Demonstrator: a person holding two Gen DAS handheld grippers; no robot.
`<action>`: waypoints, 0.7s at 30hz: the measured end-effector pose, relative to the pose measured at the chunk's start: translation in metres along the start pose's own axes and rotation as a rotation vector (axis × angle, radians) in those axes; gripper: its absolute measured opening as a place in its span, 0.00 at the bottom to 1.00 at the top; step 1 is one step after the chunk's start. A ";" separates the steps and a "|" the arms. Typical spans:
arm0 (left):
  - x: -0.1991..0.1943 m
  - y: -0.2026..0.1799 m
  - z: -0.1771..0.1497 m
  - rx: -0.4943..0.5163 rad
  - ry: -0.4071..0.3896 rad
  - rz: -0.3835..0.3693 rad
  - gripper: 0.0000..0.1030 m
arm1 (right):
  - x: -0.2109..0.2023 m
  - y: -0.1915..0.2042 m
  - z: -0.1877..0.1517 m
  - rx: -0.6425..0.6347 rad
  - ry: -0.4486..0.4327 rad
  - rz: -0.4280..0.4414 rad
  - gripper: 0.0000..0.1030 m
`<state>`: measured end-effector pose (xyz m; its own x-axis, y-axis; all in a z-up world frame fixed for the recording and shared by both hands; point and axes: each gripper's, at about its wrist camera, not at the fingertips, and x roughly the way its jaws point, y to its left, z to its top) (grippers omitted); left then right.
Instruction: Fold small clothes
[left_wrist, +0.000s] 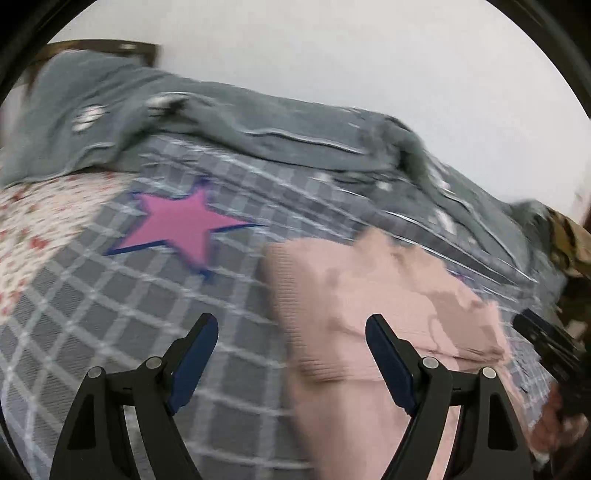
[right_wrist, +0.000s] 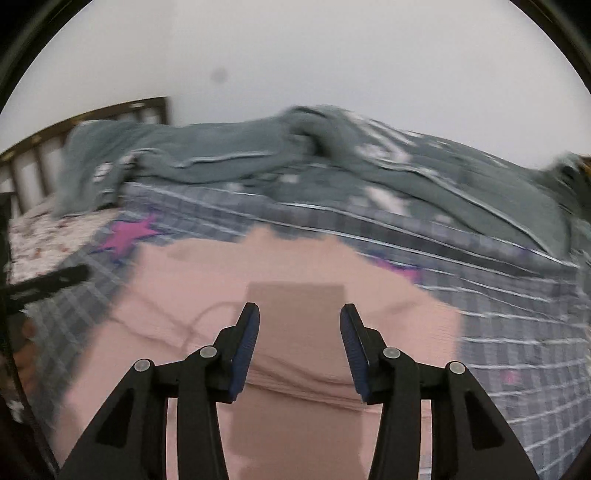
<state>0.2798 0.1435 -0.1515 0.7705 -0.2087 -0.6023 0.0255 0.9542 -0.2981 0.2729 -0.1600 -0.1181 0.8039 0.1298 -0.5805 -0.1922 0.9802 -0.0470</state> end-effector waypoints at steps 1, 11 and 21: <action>0.006 -0.008 0.000 0.020 0.010 -0.015 0.79 | 0.002 -0.018 -0.004 0.022 0.004 -0.024 0.44; 0.060 -0.027 -0.002 0.007 0.143 -0.034 0.72 | 0.034 -0.098 -0.029 0.189 0.021 0.077 0.44; 0.082 -0.033 0.006 0.001 0.169 -0.028 0.60 | 0.028 -0.112 -0.035 0.270 -0.018 0.039 0.44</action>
<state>0.3461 0.0961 -0.1863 0.6514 -0.2678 -0.7099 0.0461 0.9479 -0.3153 0.2970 -0.2712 -0.1572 0.8091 0.1682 -0.5630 -0.0677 0.9785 0.1949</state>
